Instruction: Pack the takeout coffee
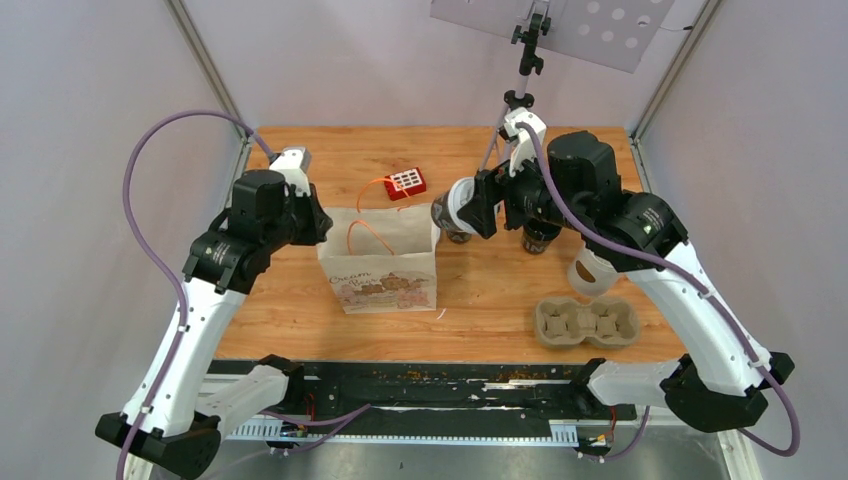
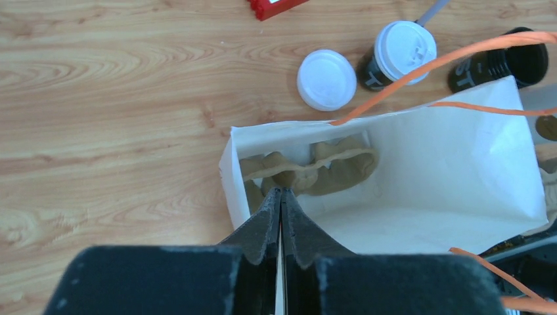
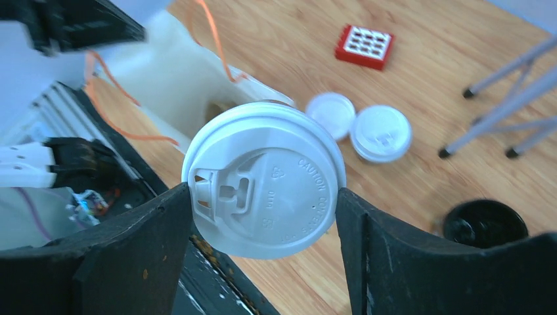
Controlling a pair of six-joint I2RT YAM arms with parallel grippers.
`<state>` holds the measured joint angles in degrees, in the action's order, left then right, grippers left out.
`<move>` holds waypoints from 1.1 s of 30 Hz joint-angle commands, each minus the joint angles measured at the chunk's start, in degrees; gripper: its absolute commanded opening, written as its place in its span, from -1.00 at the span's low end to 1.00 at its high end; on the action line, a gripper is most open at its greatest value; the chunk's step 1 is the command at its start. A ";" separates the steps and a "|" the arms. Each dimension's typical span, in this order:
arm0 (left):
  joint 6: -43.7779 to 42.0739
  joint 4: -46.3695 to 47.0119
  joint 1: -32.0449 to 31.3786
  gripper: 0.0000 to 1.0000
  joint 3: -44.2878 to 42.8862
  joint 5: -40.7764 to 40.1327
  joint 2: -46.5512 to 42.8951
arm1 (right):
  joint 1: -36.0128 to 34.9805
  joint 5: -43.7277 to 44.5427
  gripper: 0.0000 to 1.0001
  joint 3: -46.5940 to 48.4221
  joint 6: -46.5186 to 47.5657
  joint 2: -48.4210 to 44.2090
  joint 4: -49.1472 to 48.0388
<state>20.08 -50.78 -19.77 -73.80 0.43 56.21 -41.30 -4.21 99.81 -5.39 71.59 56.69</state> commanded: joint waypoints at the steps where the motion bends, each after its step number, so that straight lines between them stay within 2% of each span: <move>1: 0.26 4.72 0.24 -0.94 1.02 5.44 -2.05 | -2.80 -3.00 0.47 0.01 -5.38 -2.86 -11.97; 4: 0.34 3.96 0.26 -0.98 0.38 4.96 -2.40 | -4.47 -4.71 0.47 -1.16 -5.82 -2.66 -15.23; 6: -0.25 2.44 0.26 -0.93 -0.31 3.39 -2.42 | -5.62 -4.73 0.47 -2.68 -5.01 -2.00 -16.59; 7: -0.71 1.77 0.26 -0.76 -0.68 2.04 -2.45 | -6.49 -4.14 0.47 -3.72 -4.20 -1.84 -17.58; 9: -1.94 -0.09 0.26 -0.31 -1.99 -2.18 -2.05 | -8.16 -1.71 0.47 -5.24 -2.19 -0.88 -19.79; 11: -3.11 -2.51 0.26 -0.16 -4.35 -6.51 -0.97 | -9.46 -0.22 0.47 -5.83 -0.76 0.69 -20.79; 13: -3.20 -4.10 0.26 -0.10 -6.16 -9.43 0.11 | -10.39 0.09 0.47 -4.95 -0.33 2.77 -19.82; 17: -1.84 -4.13 0.26 -0.07 -6.22 -9.52 0.84 | -12.31 2.67 0.48 -4.07 3.79 6.22 -19.41; 23: -2.01 -3.01 0.26 -0.04 -1.77 -8.29 0.81 | -13.14 6.06 0.48 -3.58 11.83 10.08 -20.20; 29: -2.78 -1.85 0.26 -0.02 0.80 -2.02 1.39 | -16.20 1.81 0.49 -6.74 19.31 9.94 -17.81; 31: -3.93 -0.89 0.26 -0.11 1.49 0.37 1.19 | -17.40 1.75 0.49 -8.33 21.08 9.21 -17.02; 33: -5.89 1.74 0.26 -0.40 2.70 5.56 0.35 | -18.61 1.93 0.49 -9.40 21.98 8.21 -16.24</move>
<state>18.13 -54.00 -19.77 -72.25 -2.44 57.74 -57.67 -1.21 92.27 11.09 82.52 40.07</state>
